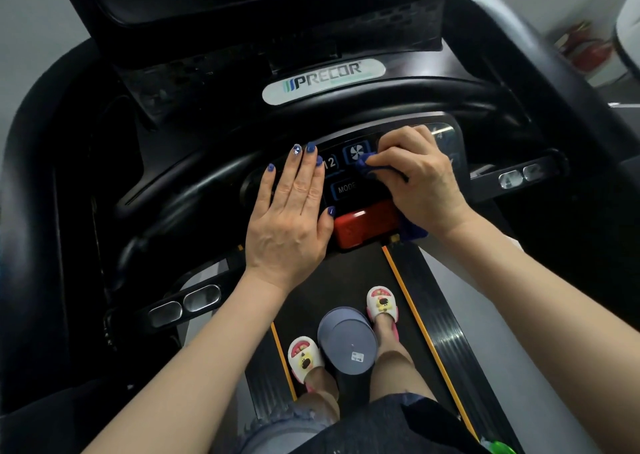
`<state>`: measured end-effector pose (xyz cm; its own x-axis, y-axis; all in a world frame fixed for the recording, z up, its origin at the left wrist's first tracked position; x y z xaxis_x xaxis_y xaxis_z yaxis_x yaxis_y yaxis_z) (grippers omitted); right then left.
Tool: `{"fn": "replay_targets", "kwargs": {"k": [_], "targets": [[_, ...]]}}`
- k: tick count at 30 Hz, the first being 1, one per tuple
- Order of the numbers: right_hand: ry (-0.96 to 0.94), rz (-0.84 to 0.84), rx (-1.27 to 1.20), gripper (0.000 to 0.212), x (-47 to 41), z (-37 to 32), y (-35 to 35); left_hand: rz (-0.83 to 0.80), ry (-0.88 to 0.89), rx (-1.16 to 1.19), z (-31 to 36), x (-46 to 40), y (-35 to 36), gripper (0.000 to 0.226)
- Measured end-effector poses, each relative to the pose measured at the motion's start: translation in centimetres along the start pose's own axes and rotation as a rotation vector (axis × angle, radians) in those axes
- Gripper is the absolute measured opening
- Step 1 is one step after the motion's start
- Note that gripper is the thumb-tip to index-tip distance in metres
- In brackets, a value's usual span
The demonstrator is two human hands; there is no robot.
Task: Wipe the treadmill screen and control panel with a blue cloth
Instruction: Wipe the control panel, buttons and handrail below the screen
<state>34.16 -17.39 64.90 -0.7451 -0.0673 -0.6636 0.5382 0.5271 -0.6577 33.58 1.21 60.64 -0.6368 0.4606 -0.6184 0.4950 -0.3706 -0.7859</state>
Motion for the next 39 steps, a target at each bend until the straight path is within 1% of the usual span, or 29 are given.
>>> {"fn": "replay_targets", "kwargs": {"k": [2, 5, 10, 12, 14, 17, 19, 21, 24, 28, 31, 34, 39], "targets": [[0.006, 0.018, 0.001, 0.004, 0.3, -0.8, 0.5, -0.005, 0.001, -0.004, 0.0, 0.0, 0.0, 0.058], [-0.045, -0.037, -0.027, 0.004, 1.0, -0.7, 0.5, -0.007, 0.006, -0.006, 0.0, 0.1, 0.0, 0.058], [-0.016, -0.038, -0.006, 0.003, 1.5, -0.8, 0.3, -0.002, 0.003, -0.016, 0.0, 0.0, 0.0, 0.058], [-0.044, -0.084, -0.033, 0.002, 2.0, -1.2, 0.6, 0.001, 0.006, -0.015, 0.0, 0.0, 0.0, 0.058], [-0.027, -0.111, -0.048, 0.003, 2.3, -0.5, 0.1, -0.001, 0.006, -0.010, 0.0, 0.0, -0.1, 0.059], [0.017, -0.085, -0.038, 0.004, 2.6, -0.2, -0.2, -0.002, 0.001, -0.016, 0.0, 0.0, 0.0, 0.059], [-0.006, -0.089, -0.040, 0.003, 2.8, -1.4, 0.6, -0.006, -0.001, -0.017, 0.0, 0.0, 0.0, 0.059], [-0.030, -0.120, -0.071, 0.006, 2.9, -2.4, 1.2, -0.010, 0.003, -0.017, 0.0, 0.0, 0.0, 0.059], [-0.036, -0.155, -0.096, 0.009, 3.0, -1.7, 0.5, -0.012, 0.005, -0.011, 0.0, 0.0, 0.0, 0.059], [0.009, -0.130, -0.090, 0.006, 3.0, -0.6, -0.4, -0.015, 0.007, -0.017, 0.1, 0.1, 0.0, 0.059], [-0.035, -0.145, -0.091, 0.009, 3.1, -2.1, 1.0, -0.019, 0.004, -0.013, 0.0, 0.1, 0.0, 0.059], [-0.060, -0.183, -0.104, 0.005, 3.2, -1.7, 0.7, -0.022, 0.008, -0.007, 0.1, 0.1, 0.0, 0.059], [0.024, -0.114, -0.052, 0.005, 3.4, -0.3, -0.2, -0.031, 0.006, -0.012, -0.1, 0.1, 0.1, 0.059]]}}
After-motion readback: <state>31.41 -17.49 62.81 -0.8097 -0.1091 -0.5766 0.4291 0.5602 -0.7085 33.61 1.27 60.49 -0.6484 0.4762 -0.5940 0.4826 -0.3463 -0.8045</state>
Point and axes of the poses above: each hand's wrist, its own x-axis away from the middle knuckle, its own y-axis out of the palm, z = x × y, the point moved 5 cm from there along -x, towards the middle knuckle, and after that the axes turned 7 degrees about z, right-handed, at the moved point
